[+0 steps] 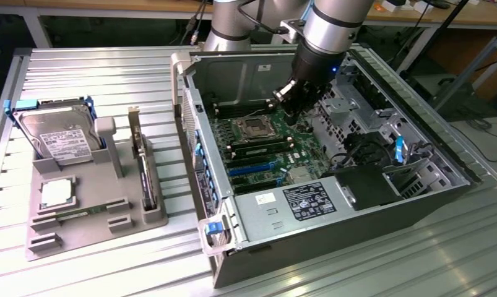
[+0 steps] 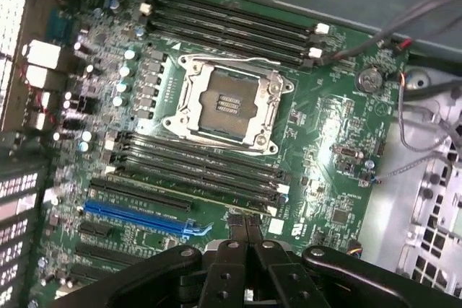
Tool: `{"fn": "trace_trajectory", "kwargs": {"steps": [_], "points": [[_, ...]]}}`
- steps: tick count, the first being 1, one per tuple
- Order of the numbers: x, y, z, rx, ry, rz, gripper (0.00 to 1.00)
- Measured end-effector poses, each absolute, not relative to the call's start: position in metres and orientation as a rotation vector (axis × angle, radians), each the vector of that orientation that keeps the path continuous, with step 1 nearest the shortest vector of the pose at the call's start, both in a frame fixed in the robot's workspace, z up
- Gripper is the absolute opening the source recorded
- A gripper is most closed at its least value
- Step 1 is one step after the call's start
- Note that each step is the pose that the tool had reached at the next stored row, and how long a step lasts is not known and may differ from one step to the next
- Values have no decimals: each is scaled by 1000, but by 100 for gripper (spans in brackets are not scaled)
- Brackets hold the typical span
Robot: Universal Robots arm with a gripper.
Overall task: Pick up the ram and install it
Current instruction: 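Press down the ram until it locks into place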
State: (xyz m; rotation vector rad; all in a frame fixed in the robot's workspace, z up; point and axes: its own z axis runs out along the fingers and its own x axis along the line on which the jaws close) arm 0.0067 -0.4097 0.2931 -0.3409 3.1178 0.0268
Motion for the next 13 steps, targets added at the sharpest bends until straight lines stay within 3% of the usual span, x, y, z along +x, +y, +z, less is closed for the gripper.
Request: {"fn": "trace_trajectory", "kwargs": {"steps": [13], "points": [[7, -410, 293, -92, 3134, 26, 11]]}}
